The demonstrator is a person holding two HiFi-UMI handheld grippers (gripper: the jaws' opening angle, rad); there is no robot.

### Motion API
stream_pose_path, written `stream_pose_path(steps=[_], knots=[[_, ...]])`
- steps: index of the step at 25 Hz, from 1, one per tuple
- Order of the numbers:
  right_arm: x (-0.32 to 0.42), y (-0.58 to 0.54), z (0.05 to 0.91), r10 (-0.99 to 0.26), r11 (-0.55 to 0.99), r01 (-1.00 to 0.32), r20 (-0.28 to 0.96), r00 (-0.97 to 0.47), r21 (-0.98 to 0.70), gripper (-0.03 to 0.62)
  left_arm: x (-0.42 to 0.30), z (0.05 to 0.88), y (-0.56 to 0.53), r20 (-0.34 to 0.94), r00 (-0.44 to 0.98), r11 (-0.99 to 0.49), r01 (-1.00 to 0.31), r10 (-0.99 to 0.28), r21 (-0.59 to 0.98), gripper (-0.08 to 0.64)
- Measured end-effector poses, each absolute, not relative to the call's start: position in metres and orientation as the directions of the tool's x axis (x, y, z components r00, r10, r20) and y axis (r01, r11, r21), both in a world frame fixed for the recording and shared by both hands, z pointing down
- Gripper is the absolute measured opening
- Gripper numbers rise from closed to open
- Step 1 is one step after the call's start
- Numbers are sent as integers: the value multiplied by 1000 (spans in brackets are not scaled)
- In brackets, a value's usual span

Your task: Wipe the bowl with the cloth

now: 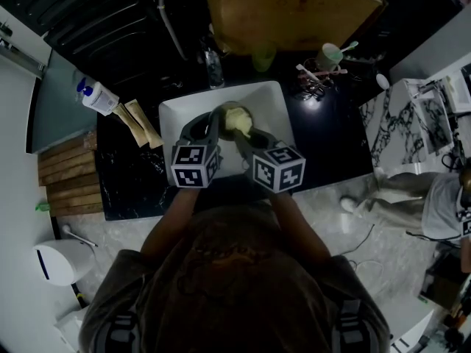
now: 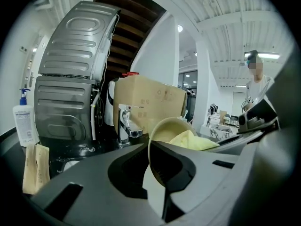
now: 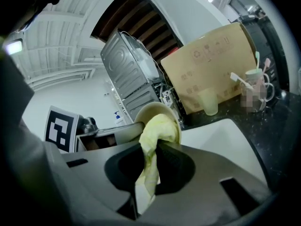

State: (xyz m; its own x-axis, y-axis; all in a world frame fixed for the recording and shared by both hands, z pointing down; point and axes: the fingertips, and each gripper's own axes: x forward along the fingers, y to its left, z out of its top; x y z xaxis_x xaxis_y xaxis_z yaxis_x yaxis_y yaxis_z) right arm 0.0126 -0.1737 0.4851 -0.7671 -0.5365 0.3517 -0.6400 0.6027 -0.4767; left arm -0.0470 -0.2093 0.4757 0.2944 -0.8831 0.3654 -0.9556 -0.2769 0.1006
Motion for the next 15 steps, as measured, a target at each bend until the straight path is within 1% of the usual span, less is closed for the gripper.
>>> stream_pose_path(steps=[8,15], knots=[[-7,-159,498,-466,634,-607,388,-795,-480,31,-50,473,-212,360,297,-275,-955,-884,113,18],[-21,-158,498,-422,672,-577,400,-814,-465,31,-36,477,-209,367,333,-320,-942,-869,99,18]])
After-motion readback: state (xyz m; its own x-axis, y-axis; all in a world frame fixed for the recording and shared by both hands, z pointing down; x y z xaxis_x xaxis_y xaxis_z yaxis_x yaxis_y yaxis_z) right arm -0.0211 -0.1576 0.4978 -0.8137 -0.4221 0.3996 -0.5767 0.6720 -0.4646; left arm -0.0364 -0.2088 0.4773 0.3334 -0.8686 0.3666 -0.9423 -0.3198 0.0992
